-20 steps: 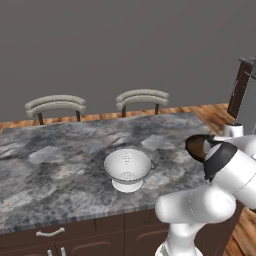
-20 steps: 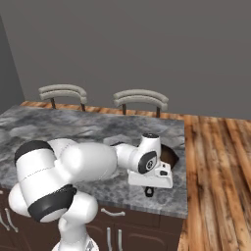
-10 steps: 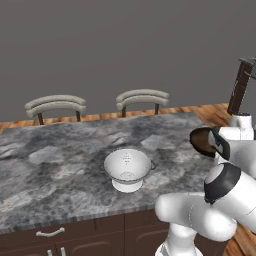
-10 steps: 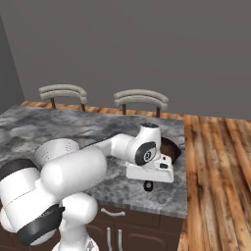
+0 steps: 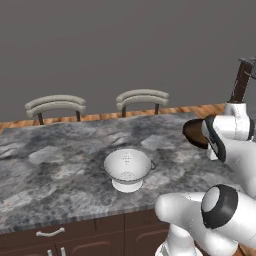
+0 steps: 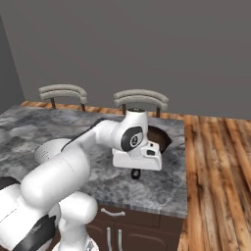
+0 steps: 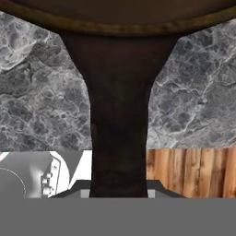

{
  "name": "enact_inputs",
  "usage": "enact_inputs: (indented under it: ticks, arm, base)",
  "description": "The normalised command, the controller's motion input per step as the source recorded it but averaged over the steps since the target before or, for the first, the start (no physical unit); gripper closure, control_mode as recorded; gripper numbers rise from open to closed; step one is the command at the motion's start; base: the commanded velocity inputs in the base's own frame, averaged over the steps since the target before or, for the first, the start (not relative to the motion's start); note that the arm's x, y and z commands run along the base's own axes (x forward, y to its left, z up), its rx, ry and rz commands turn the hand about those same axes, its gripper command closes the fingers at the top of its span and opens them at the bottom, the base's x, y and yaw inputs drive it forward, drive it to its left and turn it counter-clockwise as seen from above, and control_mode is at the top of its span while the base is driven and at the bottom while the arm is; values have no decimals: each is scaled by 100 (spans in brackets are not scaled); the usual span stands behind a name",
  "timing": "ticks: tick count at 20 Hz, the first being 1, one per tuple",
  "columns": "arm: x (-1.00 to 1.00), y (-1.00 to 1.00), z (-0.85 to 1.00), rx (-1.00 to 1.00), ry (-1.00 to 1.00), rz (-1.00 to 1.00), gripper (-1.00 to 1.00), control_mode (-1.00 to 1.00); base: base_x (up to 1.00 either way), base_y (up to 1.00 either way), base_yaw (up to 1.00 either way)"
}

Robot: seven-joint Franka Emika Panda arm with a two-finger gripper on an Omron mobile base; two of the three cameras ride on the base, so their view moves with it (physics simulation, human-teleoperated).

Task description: Pick the colander and pan and place them in the sink. Then turn on the water.

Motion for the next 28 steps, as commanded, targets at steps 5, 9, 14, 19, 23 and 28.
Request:
enact_inputs:
  ticks: [5, 9, 14, 19, 23, 28]
  arm:
    - [-8, 57, 37, 0, 7, -1, 100, -100]
    - [-15, 54, 41, 0, 3, -1, 100, -100]
    - [-22, 55, 31, 0, 0, 0, 100, -100]
    - [-7, 38, 31, 0, 0, 0, 100, -100]
    - [0, 35, 21, 0, -1, 0, 100, -100]
    - [0, 14, 16, 0, -2, 0, 100, -100]
  base:
    - [0, 0, 0]
    - [0, 0, 0]
    - [0, 0, 0]
    - [0, 0, 0]
    - [0, 0, 0]
    - [0, 0, 0]
